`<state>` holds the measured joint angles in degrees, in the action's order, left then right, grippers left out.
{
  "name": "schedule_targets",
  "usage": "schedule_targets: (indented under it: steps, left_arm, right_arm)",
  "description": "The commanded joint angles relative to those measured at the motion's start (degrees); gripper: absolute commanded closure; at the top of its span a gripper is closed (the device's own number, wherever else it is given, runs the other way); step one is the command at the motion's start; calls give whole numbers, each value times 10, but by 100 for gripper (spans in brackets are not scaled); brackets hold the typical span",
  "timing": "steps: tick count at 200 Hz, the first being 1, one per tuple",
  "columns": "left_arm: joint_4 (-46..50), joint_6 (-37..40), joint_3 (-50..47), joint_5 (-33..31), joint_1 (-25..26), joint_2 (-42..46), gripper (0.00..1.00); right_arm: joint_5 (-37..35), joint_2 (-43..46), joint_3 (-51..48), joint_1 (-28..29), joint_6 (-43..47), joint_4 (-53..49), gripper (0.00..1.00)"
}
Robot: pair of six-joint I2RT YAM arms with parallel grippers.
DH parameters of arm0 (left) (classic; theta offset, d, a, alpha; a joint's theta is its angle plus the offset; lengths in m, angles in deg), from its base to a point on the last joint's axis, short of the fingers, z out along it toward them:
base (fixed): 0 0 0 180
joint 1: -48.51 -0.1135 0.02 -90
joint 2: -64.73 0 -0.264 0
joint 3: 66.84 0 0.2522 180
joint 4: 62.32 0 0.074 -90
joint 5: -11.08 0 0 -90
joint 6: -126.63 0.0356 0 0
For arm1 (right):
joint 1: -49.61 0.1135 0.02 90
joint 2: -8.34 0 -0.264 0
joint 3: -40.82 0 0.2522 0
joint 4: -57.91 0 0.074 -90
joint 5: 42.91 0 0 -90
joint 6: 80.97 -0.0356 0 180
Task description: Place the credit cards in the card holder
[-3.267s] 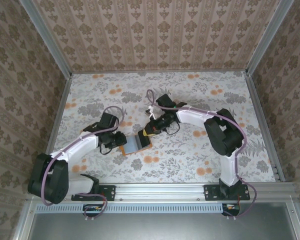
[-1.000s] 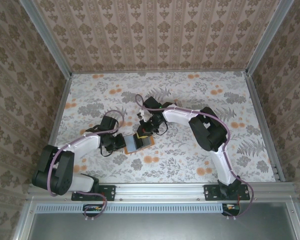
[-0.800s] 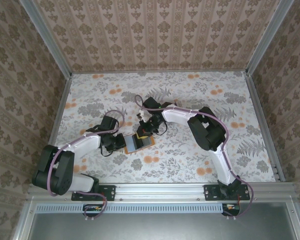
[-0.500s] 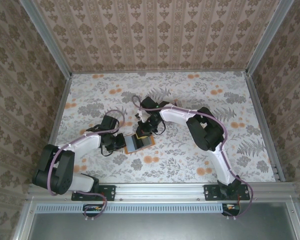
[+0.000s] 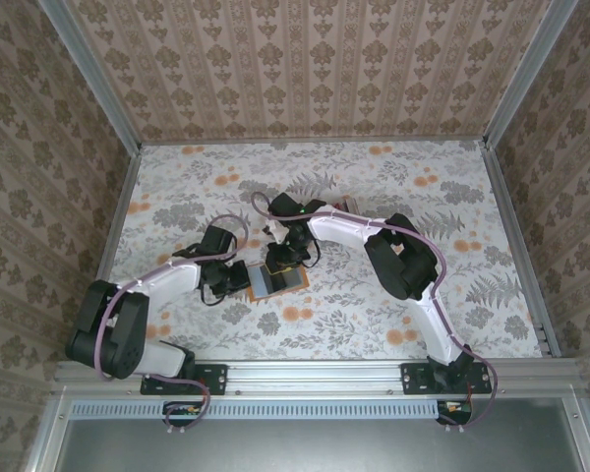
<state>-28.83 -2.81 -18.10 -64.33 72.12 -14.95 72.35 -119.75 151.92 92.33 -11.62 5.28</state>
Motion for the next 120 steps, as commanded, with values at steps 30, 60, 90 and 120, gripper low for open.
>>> schedule_targets:
  steps: [30,60,90,120]
  left_arm:
    - [8,1,-5,-9,6,-28,91]
    - [7,-2,-6,-8,6,-23,91]
    - [13,2,-1,-8,6,-27,91]
    - [6,1,-3,-6,6,-27,92]
  right_arm:
    - [-85,44,-2,6,27,-61,66]
    - [-108,59,2,3,33,-77,58]
    - [-108,77,-24,-5,32,-66,61]
    - [-91,72,-40,-8,26,-50,83]
